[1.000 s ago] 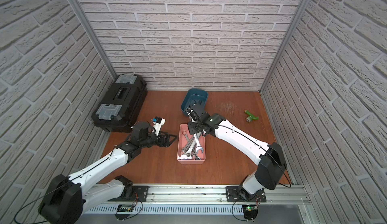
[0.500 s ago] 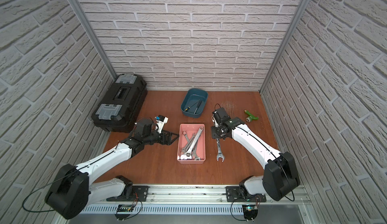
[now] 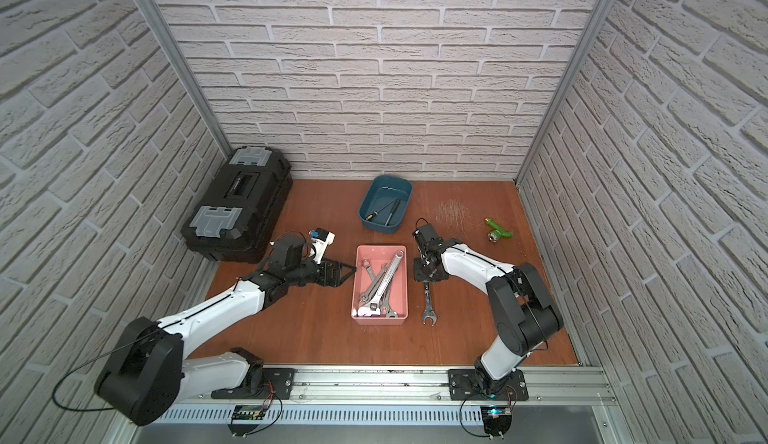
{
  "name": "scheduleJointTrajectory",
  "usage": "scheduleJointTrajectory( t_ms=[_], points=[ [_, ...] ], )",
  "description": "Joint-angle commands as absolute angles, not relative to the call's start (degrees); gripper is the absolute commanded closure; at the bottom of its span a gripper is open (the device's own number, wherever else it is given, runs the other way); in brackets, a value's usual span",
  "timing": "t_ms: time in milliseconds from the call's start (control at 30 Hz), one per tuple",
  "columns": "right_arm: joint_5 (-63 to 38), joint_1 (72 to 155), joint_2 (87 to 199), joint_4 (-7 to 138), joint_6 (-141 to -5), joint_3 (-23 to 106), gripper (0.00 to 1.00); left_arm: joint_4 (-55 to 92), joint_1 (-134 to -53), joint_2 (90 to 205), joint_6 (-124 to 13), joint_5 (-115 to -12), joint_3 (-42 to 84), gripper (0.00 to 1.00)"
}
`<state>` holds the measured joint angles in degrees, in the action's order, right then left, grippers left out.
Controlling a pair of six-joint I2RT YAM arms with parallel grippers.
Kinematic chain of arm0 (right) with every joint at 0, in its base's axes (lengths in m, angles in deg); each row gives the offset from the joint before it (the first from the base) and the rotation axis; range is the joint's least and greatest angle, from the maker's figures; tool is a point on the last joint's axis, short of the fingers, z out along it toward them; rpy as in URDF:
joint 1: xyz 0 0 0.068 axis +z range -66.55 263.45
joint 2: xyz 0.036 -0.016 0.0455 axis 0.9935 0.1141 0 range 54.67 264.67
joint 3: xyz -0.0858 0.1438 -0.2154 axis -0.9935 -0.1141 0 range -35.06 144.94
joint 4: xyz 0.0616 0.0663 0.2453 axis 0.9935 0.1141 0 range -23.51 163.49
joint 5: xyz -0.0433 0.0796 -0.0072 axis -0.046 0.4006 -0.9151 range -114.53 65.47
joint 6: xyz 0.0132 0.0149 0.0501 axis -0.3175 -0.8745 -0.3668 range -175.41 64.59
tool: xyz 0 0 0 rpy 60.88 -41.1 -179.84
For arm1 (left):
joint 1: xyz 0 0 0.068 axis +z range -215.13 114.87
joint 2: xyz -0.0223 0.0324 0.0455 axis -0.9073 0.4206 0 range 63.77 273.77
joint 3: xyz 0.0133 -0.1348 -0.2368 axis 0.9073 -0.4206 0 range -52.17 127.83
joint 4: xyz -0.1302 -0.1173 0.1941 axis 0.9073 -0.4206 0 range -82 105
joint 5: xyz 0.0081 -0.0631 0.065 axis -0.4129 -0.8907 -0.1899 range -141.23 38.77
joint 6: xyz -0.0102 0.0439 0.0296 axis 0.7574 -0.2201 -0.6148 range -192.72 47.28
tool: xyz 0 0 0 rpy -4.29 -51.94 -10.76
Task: Take out the wrench from the storage box
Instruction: Place the wrench at the center of the board.
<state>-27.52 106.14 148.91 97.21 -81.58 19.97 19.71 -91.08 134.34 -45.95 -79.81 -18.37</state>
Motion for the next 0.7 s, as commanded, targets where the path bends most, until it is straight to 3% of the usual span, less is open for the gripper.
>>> scheduleJointTrajectory(
  t_ms=[0,167,433,667],
  points=[
    [-29.94,105.90,150.25,93.91,-83.05,20.66,0.95,21.72,-90.69,134.20,-46.44,-80.23,-18.31,0.02],
    [-31.86,105.94,152.52,93.67,-83.20,20.66,0.92,21.94,-90.61,133.32,-45.96,-79.73,-19.36,0.02],
    [-33.22,105.93,154.82,94.32,-84.21,20.14,0.78,21.51,-90.61,132.37,-45.38,-79.40,-20.09,0.02],
    [-34.67,105.95,154.61,95.03,-84.85,19.46,0.78,20.90,-90.61,132.15,-45.47,-79.35,-19.76,0.02]
  ],
)
